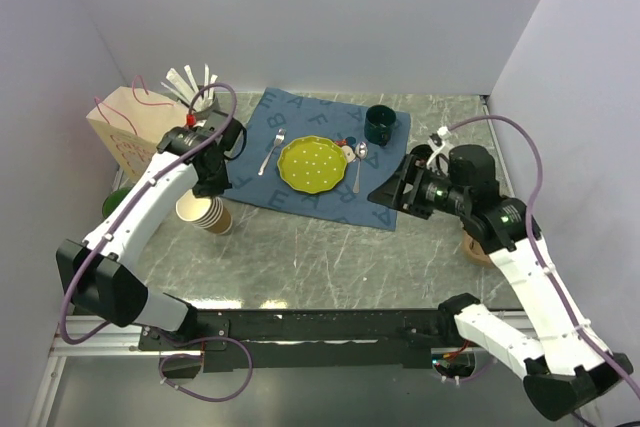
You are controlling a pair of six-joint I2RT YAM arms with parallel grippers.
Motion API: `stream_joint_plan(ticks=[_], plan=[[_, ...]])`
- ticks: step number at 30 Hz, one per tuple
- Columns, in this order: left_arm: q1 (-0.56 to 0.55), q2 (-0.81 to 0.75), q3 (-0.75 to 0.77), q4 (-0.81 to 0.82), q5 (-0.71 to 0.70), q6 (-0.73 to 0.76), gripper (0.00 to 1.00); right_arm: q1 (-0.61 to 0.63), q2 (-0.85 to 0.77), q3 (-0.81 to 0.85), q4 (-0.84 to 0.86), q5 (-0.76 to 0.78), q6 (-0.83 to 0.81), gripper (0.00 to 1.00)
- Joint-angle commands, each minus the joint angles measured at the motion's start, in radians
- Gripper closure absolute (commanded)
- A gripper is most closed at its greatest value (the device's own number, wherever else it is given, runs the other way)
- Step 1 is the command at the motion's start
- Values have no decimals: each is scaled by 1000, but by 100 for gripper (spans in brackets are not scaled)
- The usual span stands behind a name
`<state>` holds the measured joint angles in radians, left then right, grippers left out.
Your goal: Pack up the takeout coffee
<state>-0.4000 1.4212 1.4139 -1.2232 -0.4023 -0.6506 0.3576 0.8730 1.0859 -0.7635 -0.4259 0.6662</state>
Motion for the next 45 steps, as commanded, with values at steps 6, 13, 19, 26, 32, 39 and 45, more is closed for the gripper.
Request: stream_joint_plan(ticks=[6, 13, 19, 26, 32, 39, 45], plan=[[-20, -34, -3, -13, 47, -17, 99, 190, 242, -52, 410, -2, 185, 24], [-16, -48, -79, 16, 108, -57, 99, 345, 694, 212, 539, -124, 190, 47], [-14, -59, -130, 57, 149, -54, 99, 369, 946, 304, 759, -232, 329, 70], [-14, -48, -106, 67, 163, -70, 99, 389, 1123, 423, 879, -358, 449, 80], [-14, -24, -90, 28, 143, -73, 99, 411, 1210, 512, 892, -389, 506, 81], [-14, -21, -69, -19, 88, -72, 99, 461, 1273, 598, 810, -383, 503, 76], [-14, -37, -66, -21, 85, -80, 99, 480, 1296, 626, 780, -367, 507, 77]])
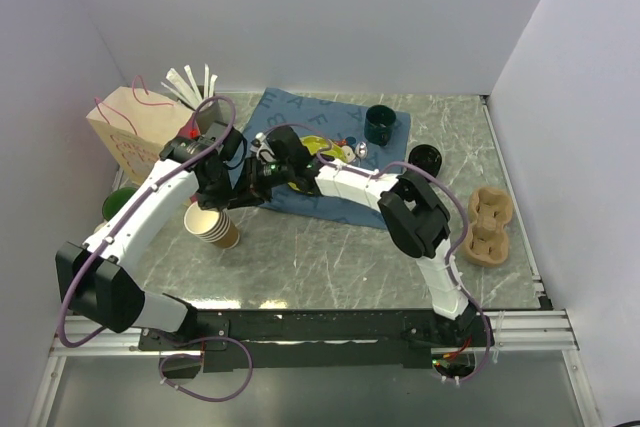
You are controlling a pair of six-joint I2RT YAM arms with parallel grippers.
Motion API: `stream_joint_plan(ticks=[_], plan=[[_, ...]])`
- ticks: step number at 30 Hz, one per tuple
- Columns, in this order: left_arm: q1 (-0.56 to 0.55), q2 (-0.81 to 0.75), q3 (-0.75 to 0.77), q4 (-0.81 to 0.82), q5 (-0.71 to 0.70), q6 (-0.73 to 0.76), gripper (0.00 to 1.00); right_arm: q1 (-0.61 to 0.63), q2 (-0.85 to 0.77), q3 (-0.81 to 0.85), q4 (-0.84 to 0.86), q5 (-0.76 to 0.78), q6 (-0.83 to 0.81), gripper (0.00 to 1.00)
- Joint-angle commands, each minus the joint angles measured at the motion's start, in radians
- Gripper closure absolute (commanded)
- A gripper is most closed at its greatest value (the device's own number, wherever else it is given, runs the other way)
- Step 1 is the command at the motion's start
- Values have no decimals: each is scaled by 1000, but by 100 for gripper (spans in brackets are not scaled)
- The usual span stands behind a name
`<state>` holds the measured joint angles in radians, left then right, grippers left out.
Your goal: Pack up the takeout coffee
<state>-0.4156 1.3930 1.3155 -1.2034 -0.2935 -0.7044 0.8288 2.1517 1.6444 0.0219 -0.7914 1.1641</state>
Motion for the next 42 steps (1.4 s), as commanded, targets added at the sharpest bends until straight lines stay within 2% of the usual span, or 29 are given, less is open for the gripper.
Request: stream_joint_plan(ticks=[1, 5, 15, 31, 42], plan=[[1, -12, 34, -41, -21, -27, 99, 12, 23, 75, -14, -2, -3, 77], [1, -22, 39, -39, -24, -32, 99, 26, 27, 109, -105, 20, -46, 77], [1, -48, 41, -42, -30, -50, 99, 33, 42, 127, -151, 27, -55, 77], [1, -40, 36, -32, -36, -60, 99, 59, 42, 104, -51, -17, 3, 76], [1, -29, 42, -39, -62, -60, 99, 58, -9, 22, 9, -32, 29, 74]])
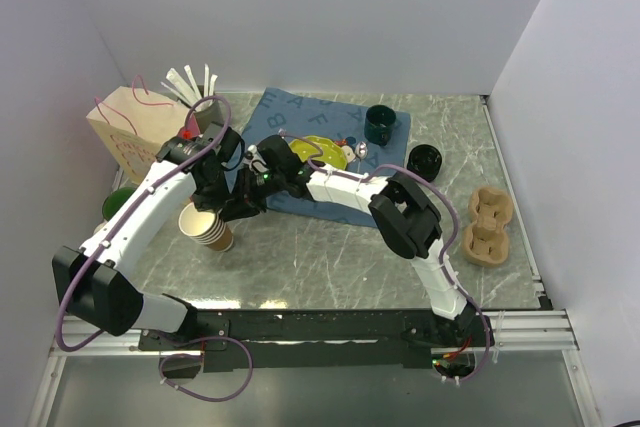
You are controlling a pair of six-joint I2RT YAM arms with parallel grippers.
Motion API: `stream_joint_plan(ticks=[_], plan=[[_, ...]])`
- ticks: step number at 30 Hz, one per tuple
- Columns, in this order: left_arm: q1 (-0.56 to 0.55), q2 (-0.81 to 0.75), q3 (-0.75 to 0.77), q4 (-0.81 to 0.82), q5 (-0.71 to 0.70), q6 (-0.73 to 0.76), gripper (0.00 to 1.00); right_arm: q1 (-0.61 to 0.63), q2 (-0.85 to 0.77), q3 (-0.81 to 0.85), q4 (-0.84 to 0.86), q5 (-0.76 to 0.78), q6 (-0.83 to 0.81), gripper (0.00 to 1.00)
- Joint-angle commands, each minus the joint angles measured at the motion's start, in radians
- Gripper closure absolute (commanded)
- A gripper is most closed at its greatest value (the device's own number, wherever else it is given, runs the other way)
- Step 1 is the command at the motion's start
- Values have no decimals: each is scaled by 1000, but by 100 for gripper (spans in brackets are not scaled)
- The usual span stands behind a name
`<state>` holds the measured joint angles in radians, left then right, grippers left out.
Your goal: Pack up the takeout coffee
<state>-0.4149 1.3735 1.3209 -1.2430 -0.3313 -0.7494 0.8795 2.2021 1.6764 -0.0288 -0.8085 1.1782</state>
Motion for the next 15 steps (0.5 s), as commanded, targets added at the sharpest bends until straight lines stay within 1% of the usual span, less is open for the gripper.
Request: stream_joint_plan(ticks=[1, 12, 15], plan=[[1, -11, 37, 2, -23, -15, 99, 7, -61, -7, 58, -17, 14, 74], [1, -13, 24, 5, -26, -15, 99, 6, -82, -10, 60, -12, 15, 74], [1, -1, 46, -24, -67, -15, 99, 1, -94, -18, 33, 5, -2, 74]])
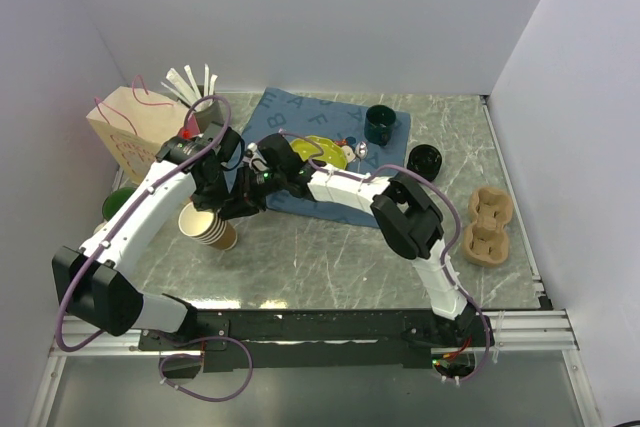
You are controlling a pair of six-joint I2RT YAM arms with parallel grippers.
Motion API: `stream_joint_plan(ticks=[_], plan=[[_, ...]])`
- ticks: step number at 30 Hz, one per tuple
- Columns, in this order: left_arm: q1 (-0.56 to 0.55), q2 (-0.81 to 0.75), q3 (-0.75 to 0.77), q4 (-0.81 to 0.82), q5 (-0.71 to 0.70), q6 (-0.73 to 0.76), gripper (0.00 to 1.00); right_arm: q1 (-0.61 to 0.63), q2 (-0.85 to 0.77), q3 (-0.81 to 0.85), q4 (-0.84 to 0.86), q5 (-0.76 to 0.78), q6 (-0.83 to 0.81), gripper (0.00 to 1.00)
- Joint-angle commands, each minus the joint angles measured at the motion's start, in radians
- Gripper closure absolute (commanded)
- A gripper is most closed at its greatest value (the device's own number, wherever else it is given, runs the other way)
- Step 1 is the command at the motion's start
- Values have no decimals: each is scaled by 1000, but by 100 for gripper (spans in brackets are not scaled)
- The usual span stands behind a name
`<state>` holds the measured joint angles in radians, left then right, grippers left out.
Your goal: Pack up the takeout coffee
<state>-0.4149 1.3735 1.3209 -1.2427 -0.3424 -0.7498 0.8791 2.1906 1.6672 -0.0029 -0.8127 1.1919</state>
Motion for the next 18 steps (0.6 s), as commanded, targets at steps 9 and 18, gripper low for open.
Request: stream_joint_plan(ticks=[9, 18], plan=[[1, 24, 110, -73, -113, -10, 99, -9, -112, 3, -95, 38, -69, 74], [-1, 45, 215, -126, -144, 40, 99, -55, -241, 13, -386, 116, -276, 71]])
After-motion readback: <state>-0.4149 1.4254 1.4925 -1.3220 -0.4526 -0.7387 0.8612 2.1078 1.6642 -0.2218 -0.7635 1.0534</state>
